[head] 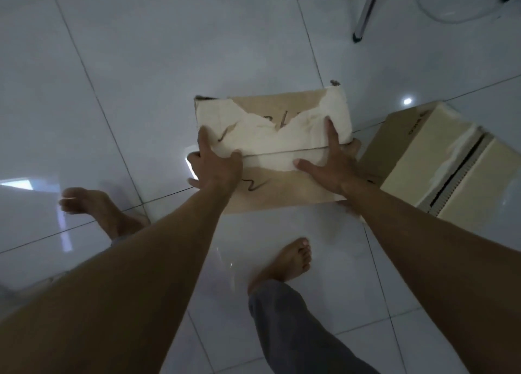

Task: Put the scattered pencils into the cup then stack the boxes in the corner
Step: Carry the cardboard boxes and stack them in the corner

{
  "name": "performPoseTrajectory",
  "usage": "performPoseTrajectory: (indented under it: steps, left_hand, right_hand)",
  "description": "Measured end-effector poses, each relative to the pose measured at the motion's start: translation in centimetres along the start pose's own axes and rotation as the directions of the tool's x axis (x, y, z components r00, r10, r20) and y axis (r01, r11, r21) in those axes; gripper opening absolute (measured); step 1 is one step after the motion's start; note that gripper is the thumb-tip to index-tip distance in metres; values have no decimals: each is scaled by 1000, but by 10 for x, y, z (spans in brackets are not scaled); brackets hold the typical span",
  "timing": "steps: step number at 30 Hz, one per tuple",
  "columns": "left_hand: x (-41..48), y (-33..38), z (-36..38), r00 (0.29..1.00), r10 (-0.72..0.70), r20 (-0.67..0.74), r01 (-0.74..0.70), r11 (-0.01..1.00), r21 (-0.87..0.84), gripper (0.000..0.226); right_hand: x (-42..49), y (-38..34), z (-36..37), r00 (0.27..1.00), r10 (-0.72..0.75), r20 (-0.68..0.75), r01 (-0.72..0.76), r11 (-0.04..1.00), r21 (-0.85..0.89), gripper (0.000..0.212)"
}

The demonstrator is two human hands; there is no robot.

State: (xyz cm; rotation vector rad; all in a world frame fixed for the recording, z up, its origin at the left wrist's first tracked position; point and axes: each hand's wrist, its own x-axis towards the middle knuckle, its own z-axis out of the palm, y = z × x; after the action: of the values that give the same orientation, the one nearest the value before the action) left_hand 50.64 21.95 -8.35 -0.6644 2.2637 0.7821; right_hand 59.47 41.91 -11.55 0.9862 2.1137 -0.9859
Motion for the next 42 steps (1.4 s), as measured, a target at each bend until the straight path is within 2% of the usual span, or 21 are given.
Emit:
performPoseTrajectory:
  steps: [7, 12, 16, 22, 31, 33, 37, 38, 39, 42]
  left_hand:
    - [6, 6, -55, 987, 155, 51, -159, 984, 78, 63]
    - [-8, 22, -101, 988, 149, -37, -142, 978, 153, 57]
    - [-23, 40, -148, 989, 132, -71, -122, 984, 131, 55]
    - [-59, 67, -257, 985, 119, -127, -106, 989, 100, 56]
    - [-105, 106, -401, 966, 60, -253, -63, 998, -5, 50]
    - [-113, 115, -441, 957, 55, -285, -70, 997, -43, 49]
    - [-113, 135, -523, 944, 50, -326, -99, 986, -135, 51]
    - [-115, 135, -526, 946, 49, -319, -99, 985, -141, 52]
    - [-113, 145, -571, 931, 59, -361, -125, 979, -162, 54]
    - [-104, 154, -611, 921, 89, -380, -167, 970, -178, 57]
  right_hand:
    - [-40, -30, 11, 998, 34, -59, -34, 999, -14, 105]
    - [-78, -72, -2, 998, 29, -52, -34, 995, -92, 101]
    - [-107, -121, -23, 1000, 0, -12, -3, 983, -184, 93]
    - [-167, -220, -62, 997, -45, 55, 60, 949, -308, 92]
    - [-253, -372, -120, 972, -233, 17, 216, 866, -451, 93]
    - [-272, -412, -130, 951, -309, -1, 273, 842, -466, 93]
    - [-304, -500, -147, 930, -367, -24, 308, 812, -495, 91]
    - [-307, -501, -147, 930, -368, -22, 310, 812, -494, 91]
    - [-320, -547, -150, 903, -427, -40, 347, 780, -520, 91]
    - [-330, -592, -156, 908, -417, -36, 338, 782, -523, 90]
